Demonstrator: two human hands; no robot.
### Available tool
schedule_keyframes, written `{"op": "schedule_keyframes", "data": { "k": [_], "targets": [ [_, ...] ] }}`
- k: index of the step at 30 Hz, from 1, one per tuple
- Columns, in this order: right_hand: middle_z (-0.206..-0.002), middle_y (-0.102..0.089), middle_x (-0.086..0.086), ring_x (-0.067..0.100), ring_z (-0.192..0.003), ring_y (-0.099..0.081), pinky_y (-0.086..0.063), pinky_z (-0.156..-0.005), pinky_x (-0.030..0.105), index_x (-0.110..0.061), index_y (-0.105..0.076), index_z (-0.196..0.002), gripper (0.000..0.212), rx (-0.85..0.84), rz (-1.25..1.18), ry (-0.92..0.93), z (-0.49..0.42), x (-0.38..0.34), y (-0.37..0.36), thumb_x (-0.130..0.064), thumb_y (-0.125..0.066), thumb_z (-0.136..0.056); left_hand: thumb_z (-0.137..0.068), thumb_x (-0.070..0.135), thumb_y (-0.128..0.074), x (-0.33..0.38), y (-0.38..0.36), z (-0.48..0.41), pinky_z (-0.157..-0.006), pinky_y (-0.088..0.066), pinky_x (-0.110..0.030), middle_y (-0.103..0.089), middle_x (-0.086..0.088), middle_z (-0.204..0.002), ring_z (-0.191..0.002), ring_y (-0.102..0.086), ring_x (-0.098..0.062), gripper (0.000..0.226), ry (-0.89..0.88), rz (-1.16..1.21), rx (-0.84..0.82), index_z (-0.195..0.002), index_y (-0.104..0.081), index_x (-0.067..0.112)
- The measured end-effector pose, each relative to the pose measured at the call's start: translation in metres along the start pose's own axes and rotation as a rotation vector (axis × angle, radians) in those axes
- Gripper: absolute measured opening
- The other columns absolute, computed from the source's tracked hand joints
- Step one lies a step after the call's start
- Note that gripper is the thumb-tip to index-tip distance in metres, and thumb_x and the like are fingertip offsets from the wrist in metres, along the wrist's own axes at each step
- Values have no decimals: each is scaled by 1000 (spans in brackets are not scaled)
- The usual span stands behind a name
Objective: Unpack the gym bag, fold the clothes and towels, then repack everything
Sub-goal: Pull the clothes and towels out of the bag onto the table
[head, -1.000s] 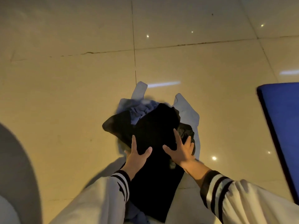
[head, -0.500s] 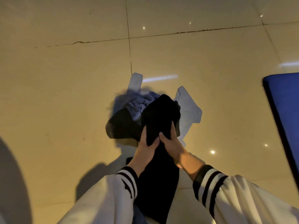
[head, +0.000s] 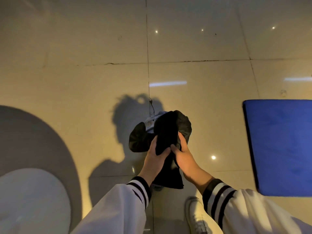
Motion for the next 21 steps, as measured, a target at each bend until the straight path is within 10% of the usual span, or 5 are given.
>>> {"op": "schedule_keyframes", "data": {
  "k": [9,17,21],
  "targets": [
    [-140,-45,-7,20,-127,-51,-44,-109,48,-50,-31,-146,46,-105,103,100,176,-210,-81,-36,-46,-104,-95,42,-66,192,118,183,-114,-41,-42,-48,13,-145,-133,-47,-11,69,-85,62,177,-153,-29,44],
    [-132,-61,-11,14,-122,-59,-46,-108,44,-48,-35,-146,58,-353,81,234,303,-382,-211,-49,-57,-93,-94,16,-71,354,277,327,-106,-43,-23,-55,5,-137,-131,-51,-15,66,-252,82,405,-151,-38,24],
    [-142,-53,-5,16,-126,-55,-44,-110,40,-38,-28,-152,52,-430,42,339,352,-448,-286,-31,-49,-105,-87,38,-75,397,357,381,-114,-42,-38,-56,1,-142,-130,-54,-16,73,-338,78,495,-150,-40,28]
  ]
}}
Point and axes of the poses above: each hand's wrist, its own z-axis away from the middle knuckle, its own y-axis out of the back of the hand, x = y × z, the point moved 8 cm from there along -z, towards the middle knuckle
